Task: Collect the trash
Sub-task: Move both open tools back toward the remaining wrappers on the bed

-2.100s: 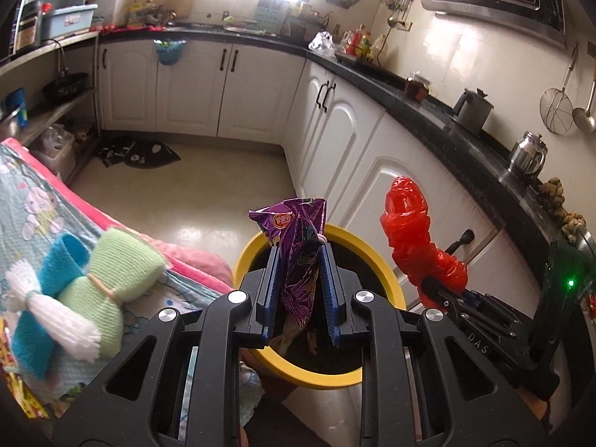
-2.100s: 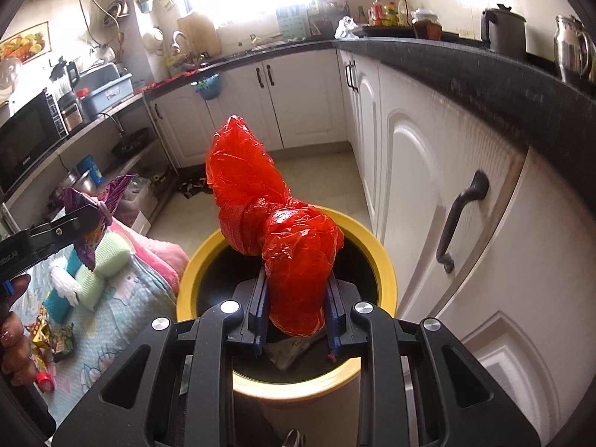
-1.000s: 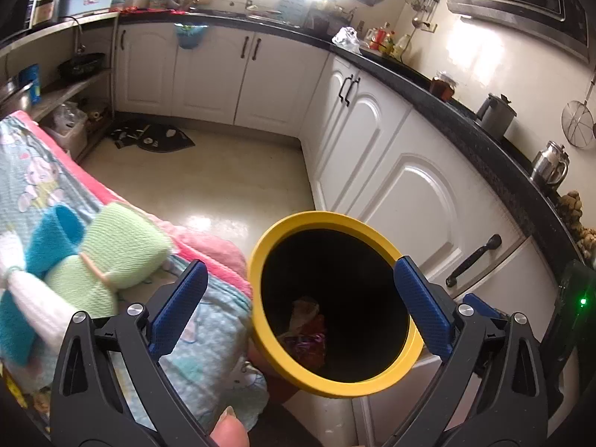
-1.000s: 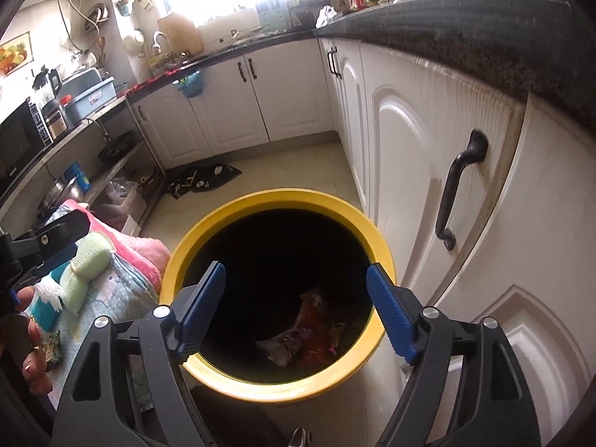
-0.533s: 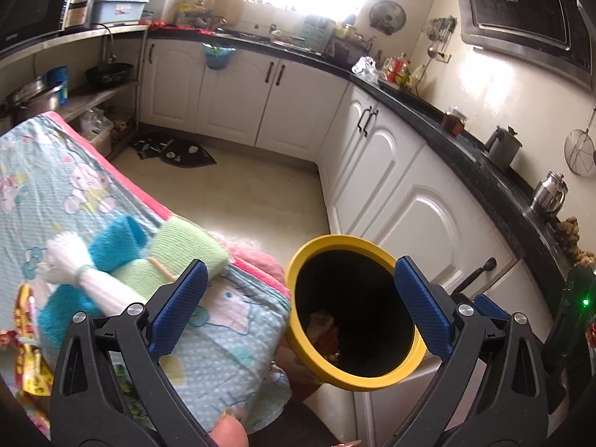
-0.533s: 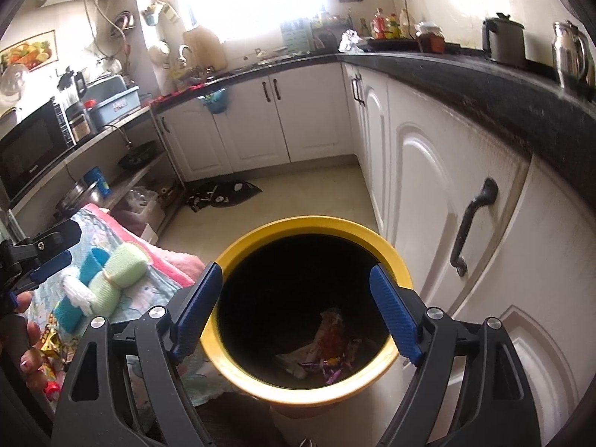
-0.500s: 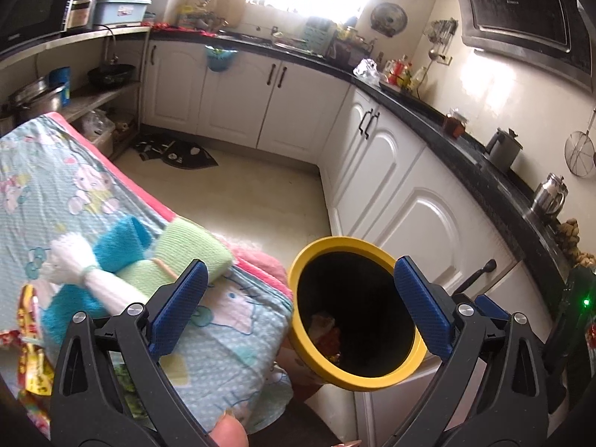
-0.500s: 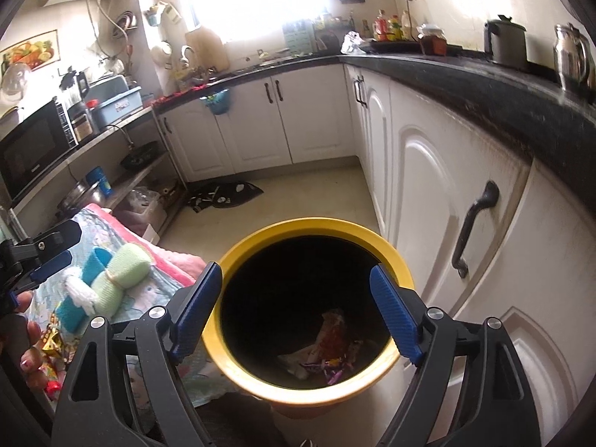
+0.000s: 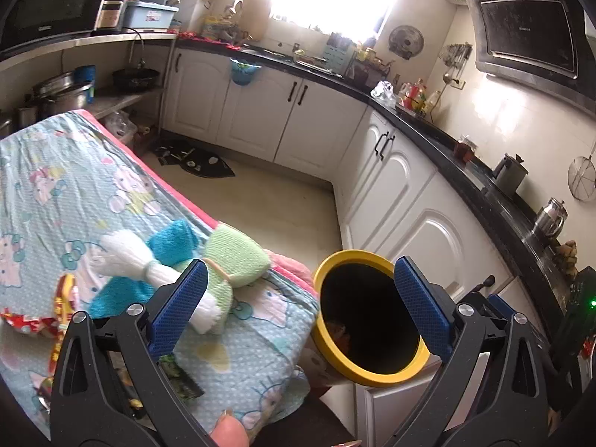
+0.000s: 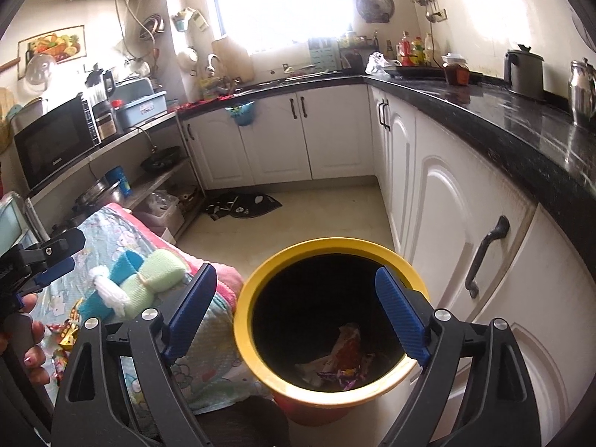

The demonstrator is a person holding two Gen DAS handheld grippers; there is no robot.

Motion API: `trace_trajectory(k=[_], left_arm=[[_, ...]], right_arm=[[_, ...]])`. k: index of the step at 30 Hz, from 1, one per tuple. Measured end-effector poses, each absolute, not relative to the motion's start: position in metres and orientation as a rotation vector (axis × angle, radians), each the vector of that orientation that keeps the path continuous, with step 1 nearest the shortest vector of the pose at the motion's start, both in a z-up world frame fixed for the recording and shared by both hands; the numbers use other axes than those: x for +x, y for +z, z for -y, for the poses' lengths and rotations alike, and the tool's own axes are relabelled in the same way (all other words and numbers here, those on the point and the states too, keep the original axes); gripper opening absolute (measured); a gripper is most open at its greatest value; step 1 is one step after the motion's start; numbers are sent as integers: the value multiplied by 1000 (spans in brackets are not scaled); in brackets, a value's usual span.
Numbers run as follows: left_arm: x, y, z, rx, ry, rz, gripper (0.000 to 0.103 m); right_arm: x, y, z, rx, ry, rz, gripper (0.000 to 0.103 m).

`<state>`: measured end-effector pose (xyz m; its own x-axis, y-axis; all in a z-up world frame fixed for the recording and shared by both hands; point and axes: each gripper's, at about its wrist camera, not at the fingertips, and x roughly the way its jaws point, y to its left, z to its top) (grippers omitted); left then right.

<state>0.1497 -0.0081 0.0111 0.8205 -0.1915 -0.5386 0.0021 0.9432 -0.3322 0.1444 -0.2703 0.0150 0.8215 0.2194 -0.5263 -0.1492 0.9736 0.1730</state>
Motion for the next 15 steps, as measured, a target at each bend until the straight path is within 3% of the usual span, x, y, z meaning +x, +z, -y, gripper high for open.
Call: trace_trajectory(k=[15], left_arm=[[119, 15, -41, -338, -8, -569, 92]], right_arm=[[132, 27, 239, 78, 282, -550, 85]])
